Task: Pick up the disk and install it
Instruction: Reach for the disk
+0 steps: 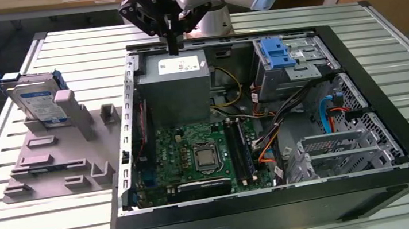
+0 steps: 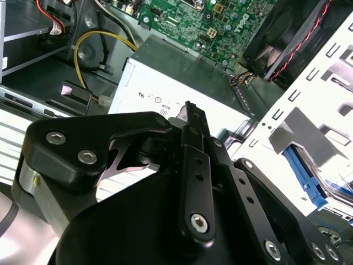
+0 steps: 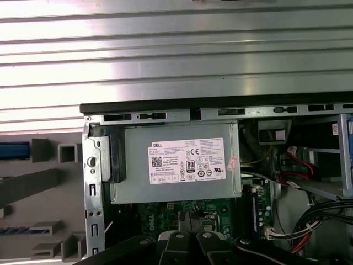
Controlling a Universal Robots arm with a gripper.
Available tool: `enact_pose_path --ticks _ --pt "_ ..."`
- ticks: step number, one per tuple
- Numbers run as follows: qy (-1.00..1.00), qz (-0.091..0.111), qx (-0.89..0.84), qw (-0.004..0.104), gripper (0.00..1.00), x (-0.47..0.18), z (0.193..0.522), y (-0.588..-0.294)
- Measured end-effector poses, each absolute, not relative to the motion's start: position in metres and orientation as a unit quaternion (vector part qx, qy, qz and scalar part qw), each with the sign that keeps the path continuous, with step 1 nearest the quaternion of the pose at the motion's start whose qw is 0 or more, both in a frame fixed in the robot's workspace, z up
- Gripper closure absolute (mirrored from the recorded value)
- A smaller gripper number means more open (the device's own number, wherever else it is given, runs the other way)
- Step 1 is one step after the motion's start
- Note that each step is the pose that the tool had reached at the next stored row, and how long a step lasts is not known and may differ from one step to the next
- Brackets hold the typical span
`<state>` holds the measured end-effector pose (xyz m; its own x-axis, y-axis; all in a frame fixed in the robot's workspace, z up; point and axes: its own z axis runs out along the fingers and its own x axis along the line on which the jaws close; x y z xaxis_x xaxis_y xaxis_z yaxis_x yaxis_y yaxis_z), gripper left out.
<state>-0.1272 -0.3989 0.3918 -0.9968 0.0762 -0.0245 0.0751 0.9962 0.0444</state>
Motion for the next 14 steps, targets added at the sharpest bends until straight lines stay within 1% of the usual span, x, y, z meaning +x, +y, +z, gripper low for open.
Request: enact_pose_path --ticks 14 --pt "0.999 0.022 0.038 0.013 0.89 -0.1329 0.3906 -0.3989"
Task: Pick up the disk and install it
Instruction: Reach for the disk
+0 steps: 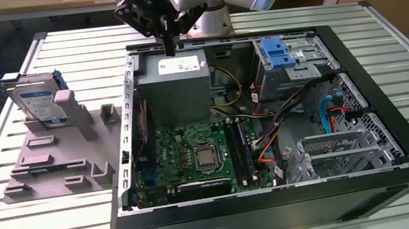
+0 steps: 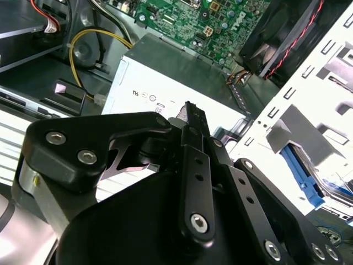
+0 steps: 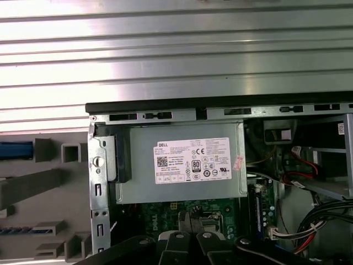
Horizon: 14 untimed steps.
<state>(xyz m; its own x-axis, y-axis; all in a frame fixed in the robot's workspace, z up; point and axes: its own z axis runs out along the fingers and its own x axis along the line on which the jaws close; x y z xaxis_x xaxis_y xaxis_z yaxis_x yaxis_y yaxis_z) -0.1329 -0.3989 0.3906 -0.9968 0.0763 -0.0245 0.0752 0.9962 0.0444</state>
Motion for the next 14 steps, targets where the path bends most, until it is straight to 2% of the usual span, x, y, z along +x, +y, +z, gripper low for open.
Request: enact_pose_path --ticks 14 --pt "0.999 0.022 0.038 0.013 0.89 -0.1354 0.3895 -0.399"
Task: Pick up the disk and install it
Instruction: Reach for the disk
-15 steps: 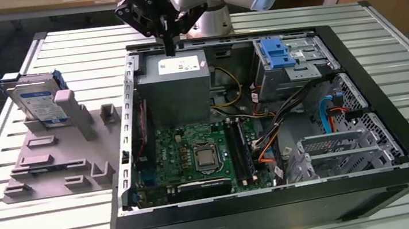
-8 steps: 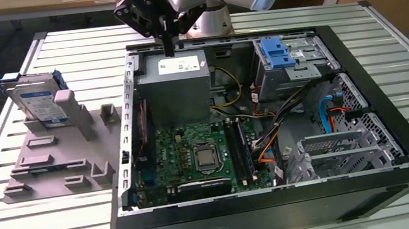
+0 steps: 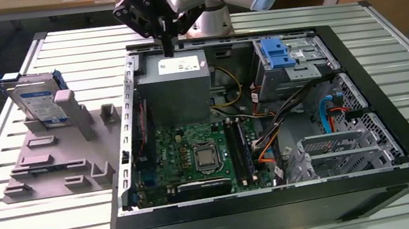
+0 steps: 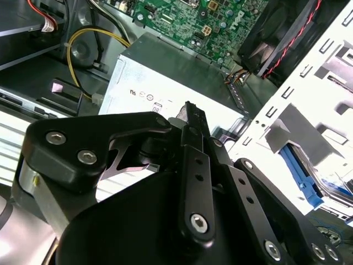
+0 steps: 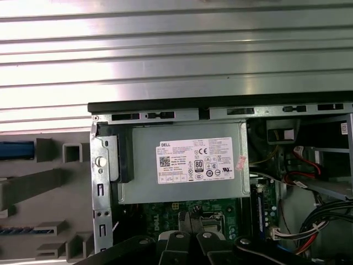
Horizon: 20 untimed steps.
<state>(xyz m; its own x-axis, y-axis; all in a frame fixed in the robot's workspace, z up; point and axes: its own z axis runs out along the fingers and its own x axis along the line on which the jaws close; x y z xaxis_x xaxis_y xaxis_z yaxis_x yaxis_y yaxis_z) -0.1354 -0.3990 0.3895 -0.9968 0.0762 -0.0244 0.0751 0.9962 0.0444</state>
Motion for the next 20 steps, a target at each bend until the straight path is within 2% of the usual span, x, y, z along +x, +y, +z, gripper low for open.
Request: enact_pose_path --ticks 20 --pt "0.999 0.022 0.038 0.013 0.89 -0.1406 0.3879 -0.3989"
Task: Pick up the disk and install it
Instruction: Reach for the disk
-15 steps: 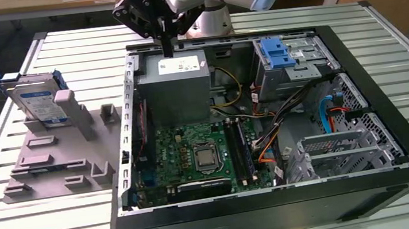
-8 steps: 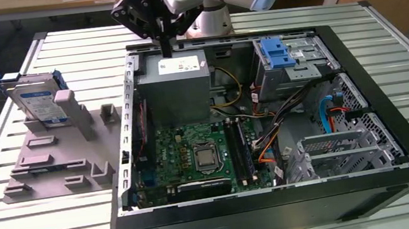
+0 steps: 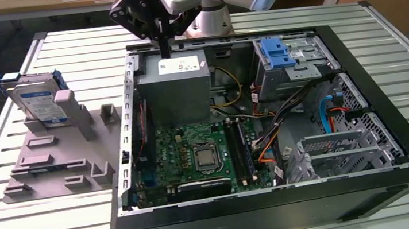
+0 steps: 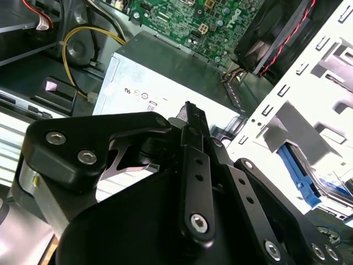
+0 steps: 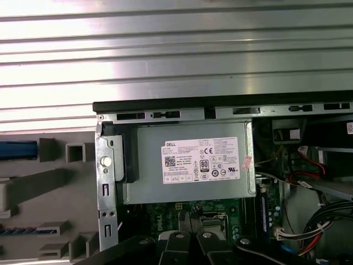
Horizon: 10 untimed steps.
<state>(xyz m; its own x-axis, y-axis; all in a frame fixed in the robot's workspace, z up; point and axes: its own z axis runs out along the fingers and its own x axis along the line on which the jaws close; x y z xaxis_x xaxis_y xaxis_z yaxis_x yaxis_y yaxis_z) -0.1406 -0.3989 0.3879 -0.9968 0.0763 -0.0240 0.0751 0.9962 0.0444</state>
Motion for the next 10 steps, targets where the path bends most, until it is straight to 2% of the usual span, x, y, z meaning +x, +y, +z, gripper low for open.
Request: enact_pose_path --ticks 10 --pt "0.999 0.022 0.038 0.012 0.89 -0.1432 0.3872 -0.3989"
